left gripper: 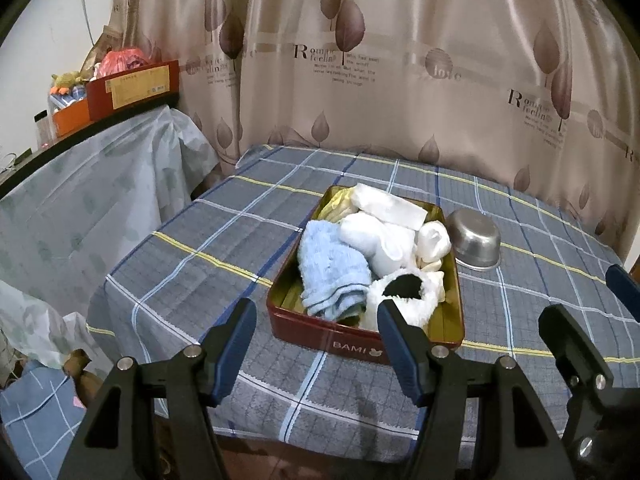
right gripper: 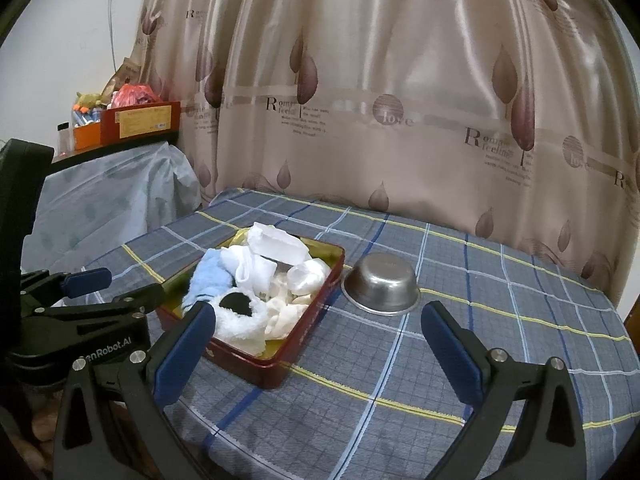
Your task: Organize soft objects
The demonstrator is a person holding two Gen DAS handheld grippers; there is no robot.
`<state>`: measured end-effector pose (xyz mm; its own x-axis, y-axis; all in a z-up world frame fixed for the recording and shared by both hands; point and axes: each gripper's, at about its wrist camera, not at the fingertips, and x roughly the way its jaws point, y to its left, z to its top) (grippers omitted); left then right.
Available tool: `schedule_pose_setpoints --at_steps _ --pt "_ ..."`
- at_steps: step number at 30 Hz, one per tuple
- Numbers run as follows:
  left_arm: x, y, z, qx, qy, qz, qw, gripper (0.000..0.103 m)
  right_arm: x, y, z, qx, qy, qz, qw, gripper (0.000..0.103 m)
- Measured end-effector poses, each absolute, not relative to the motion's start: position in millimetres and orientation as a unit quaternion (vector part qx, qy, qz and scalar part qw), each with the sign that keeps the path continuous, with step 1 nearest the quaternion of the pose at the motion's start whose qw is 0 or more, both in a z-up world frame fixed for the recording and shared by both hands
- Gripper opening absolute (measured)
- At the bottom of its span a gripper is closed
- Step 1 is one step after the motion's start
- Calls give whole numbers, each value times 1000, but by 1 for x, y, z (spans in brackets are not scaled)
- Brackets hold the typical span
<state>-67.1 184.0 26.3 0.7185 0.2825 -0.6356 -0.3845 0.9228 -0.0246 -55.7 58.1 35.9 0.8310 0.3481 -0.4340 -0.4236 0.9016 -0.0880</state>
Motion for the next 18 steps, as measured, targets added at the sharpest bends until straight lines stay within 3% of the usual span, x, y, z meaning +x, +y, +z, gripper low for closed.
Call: schedule_pose_setpoints --at_steps 18 --pt "-72 184 30 -69 316 191 927 65 -56 59 35 -89 213 198 952 102"
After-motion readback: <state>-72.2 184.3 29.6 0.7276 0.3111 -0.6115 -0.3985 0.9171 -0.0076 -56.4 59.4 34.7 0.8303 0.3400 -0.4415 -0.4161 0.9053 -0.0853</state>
